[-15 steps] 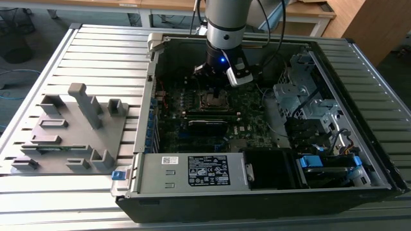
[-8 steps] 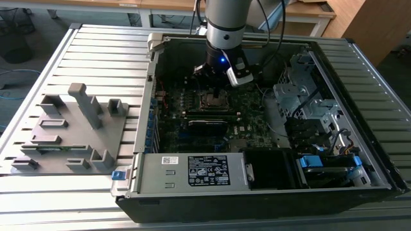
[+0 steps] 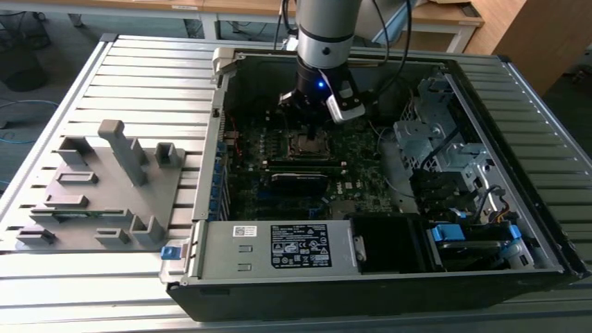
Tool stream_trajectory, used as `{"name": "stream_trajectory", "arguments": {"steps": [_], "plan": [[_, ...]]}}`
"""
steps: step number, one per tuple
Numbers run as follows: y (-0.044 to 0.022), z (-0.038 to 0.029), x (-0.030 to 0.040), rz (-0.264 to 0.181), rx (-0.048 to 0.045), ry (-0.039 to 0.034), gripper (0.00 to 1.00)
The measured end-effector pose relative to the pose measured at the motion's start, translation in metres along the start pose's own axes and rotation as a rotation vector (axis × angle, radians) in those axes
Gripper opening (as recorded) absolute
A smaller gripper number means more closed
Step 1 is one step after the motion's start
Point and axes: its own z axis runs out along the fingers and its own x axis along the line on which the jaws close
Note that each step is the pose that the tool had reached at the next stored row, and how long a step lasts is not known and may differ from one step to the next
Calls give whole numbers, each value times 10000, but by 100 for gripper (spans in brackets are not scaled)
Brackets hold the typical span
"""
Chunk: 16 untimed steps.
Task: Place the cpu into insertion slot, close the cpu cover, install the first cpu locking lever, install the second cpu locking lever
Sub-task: 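Close the cpu cover, then install the first cpu locking lever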
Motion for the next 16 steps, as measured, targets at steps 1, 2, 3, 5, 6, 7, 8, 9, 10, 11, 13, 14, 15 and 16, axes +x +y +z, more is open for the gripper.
{"name": "stream_trajectory", "arguments": {"steps": [1,2,3,5,6,7,8,9,10,11,13,14,15,16], "plan": [[0,-10,0,0,0,0,10],[1,-16,0,0,1,0,10],[1,-16,0,0,-1,-1,10],[1,-39,-1,0,1,0,10],[1,-40,-1,0,1,1,10],[1,-42,-1,0,1,0,10],[1,-45,-1,0,4,2,10],[1,-48,-1,0,3,1,10],[2,-50,-1,0,1,0,10],[2,-51,-1,0,-1,0,10],[2,-52,-1,0,0,0,10],[2,-53,-1,0,1,1,10],[2,-56,-1,0,3,1,10],[1,-60,-1,0,6,3,10]]}}
